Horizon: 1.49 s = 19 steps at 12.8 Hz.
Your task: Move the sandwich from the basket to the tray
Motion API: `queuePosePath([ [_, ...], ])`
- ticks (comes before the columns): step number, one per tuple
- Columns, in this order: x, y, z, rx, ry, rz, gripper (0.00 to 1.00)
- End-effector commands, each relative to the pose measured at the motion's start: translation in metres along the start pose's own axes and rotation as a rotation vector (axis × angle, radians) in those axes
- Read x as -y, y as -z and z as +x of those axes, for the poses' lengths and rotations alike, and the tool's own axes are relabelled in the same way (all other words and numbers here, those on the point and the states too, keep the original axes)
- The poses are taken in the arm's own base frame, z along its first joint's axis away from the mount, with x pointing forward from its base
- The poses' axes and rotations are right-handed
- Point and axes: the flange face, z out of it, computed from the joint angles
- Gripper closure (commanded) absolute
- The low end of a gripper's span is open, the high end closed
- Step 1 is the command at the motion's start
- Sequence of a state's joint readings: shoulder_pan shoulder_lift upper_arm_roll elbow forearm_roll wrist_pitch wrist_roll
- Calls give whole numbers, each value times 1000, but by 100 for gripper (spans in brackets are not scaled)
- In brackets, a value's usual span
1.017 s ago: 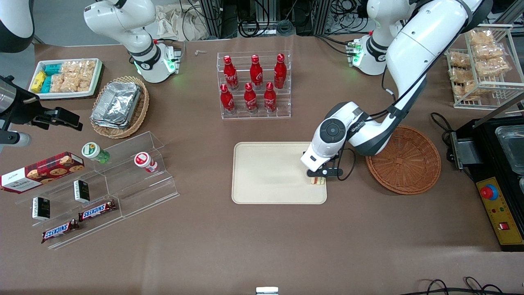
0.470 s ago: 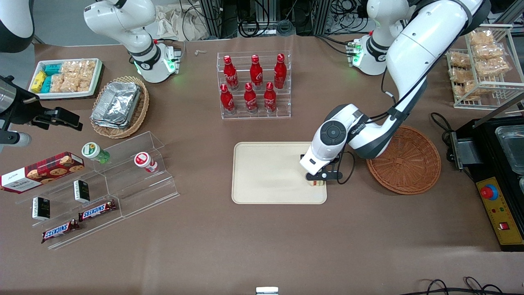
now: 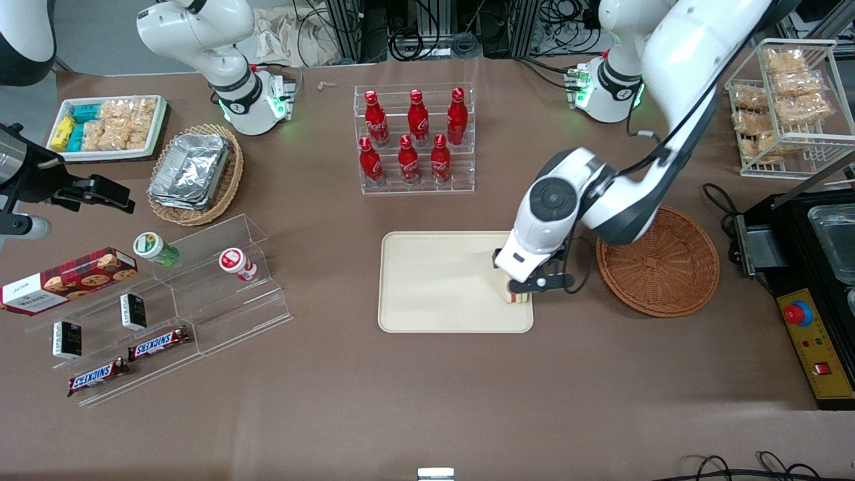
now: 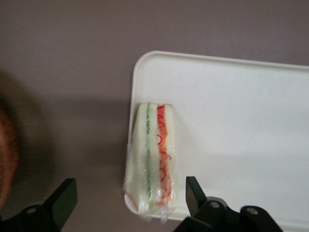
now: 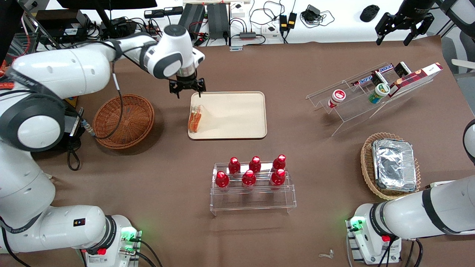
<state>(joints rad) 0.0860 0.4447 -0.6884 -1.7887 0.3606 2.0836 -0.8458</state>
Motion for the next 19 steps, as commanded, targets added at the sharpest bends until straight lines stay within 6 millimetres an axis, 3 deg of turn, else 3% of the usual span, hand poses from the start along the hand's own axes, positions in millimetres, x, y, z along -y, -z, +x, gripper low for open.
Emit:
queuePosePath([
  [1,34,60,1,1,-22,-17,0],
  [6,143,145,15,45,-78,-62,0],
  [8,179,162,20,27,-39,-40,0],
  [9,186,174,17,11,-41,-53,0],
  [10,213,185,19,0,-17,-90,0],
  [13,258,213,5,-6,-13,-98,0],
  [15,267,223,-7,-21,-2,-101,0],
  [19,265,232,-1,-22,-5,-100,0],
])
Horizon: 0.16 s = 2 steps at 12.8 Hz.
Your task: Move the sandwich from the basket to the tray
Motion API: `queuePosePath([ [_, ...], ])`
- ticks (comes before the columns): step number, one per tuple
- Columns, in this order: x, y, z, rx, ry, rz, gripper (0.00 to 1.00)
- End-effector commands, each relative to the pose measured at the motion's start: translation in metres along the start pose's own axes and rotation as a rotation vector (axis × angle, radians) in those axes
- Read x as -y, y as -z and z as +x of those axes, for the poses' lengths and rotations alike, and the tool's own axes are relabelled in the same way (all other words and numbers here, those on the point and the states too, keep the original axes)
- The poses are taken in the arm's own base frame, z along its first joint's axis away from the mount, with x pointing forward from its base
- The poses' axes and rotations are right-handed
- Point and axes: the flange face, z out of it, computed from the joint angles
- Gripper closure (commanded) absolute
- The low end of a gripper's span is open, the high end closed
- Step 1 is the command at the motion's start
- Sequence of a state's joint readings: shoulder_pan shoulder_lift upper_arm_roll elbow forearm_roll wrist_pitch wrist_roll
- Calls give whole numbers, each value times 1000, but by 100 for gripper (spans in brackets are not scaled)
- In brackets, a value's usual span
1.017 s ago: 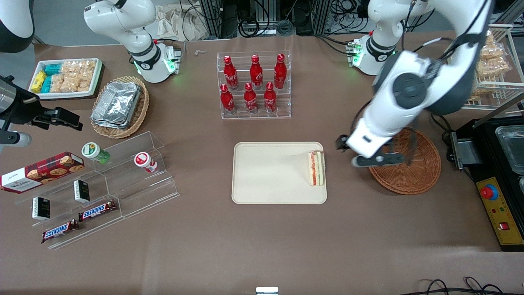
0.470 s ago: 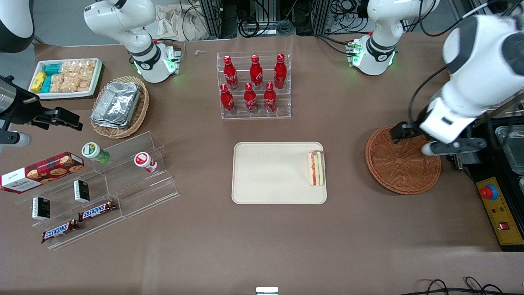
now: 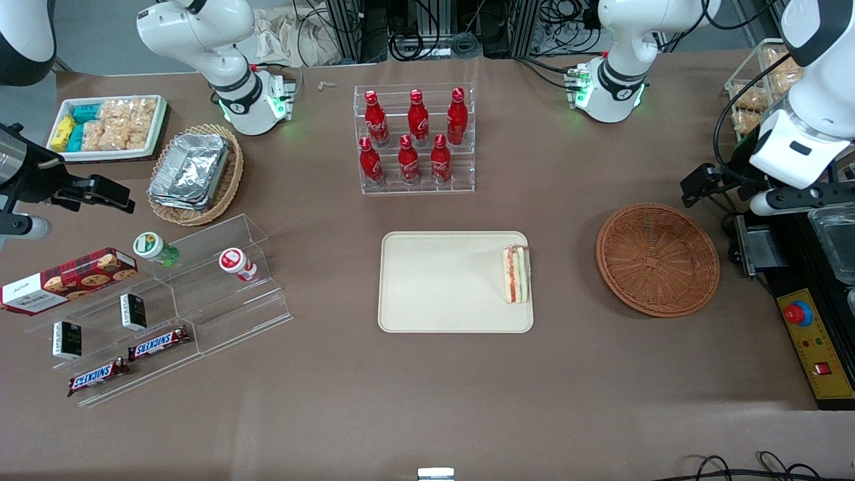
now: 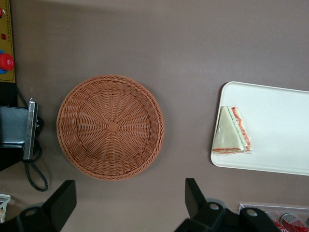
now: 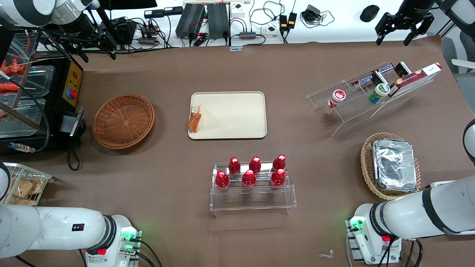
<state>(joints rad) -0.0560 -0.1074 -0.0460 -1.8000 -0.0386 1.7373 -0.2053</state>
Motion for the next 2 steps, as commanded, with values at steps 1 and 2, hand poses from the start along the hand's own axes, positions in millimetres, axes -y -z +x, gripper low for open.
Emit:
queuePosePath([
  [1,-6,5,-1,19,-18,-12,0],
  [2,-8,4,-2,22,-21,-11,0],
])
